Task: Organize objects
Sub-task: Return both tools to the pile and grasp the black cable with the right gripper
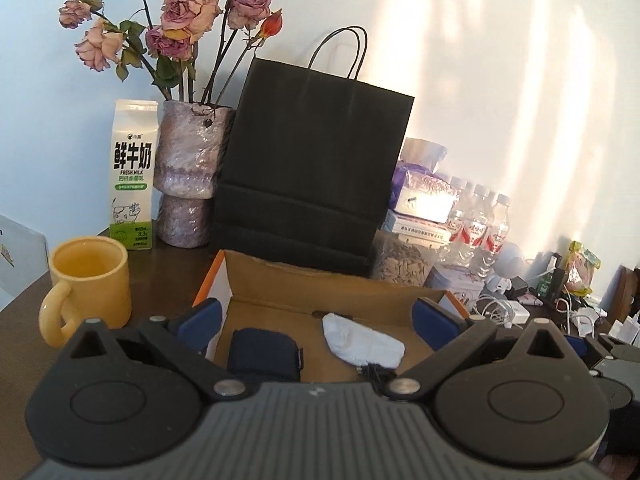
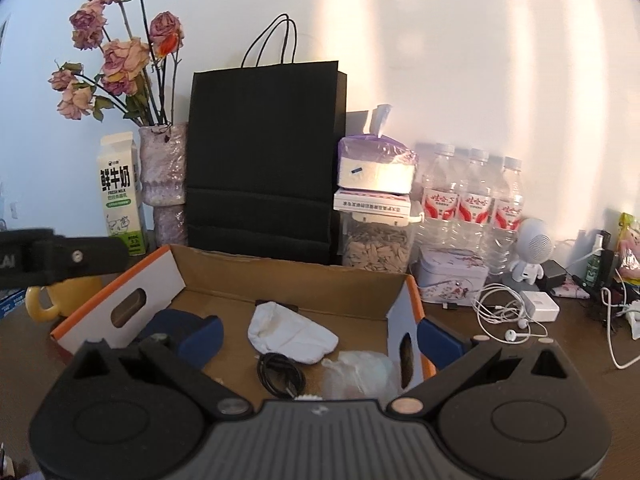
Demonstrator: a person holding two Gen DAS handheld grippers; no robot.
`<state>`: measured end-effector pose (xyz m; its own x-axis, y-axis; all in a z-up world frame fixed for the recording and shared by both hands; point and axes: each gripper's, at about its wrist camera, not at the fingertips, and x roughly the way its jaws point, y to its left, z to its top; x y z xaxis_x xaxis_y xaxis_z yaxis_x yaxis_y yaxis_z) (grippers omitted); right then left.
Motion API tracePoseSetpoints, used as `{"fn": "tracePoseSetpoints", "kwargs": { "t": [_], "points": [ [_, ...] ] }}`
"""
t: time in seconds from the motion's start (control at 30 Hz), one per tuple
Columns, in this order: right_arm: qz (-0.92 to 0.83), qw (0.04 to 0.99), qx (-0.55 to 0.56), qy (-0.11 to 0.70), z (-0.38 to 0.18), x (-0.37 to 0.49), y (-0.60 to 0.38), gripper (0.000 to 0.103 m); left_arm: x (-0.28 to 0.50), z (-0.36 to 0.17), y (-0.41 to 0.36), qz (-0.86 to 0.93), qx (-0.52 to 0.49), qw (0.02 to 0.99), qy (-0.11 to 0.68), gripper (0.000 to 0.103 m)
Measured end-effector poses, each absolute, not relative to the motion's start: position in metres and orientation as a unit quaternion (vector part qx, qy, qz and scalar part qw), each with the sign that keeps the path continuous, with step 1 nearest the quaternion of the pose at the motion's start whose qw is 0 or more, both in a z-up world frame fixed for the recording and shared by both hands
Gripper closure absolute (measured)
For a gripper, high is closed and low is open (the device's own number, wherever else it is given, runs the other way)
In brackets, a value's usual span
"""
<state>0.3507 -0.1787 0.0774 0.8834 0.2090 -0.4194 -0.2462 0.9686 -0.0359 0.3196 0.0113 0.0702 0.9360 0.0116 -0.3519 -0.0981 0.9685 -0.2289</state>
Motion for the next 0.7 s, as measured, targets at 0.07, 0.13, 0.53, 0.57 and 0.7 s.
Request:
{"fn": "tracePoseSetpoints", "kwargs": {
  "t": [0.07, 0.13, 0.53, 0.57, 0.7],
  "points": [
    [0.117, 0.969, -0.043, 0.211, 0.077, 0.344, -0.182, 0.000, 0.313, 0.070, 0.011, 0.028, -0.122, 0.976, 0.178, 0.000],
    [0.118, 0.969, -0.041, 0.212, 0.077, 0.337, -0.185, 0.000, 0.305, 0.069, 0.011, 0.027, -0.123, 0.976, 0.179, 0.000],
    [0.114, 0.968, -0.037, 0.220, 0.073, 0.278, -0.218, 0.000, 0.255, 0.062, 0.019, 0.038, -0.123, 0.972, 0.194, 0.000],
    [0.114, 0.968, -0.038, 0.222, 0.072, 0.274, -0.221, 0.000, 0.251, 0.062, 0.019, 0.040, -0.123, 0.972, 0.195, 0.000],
    [0.110, 0.966, -0.041, 0.232, 0.065, 0.255, -0.231, 0.000, 0.235, 0.062, 0.023, 0.043, -0.121, 0.971, 0.199, 0.000]
  ]
}}
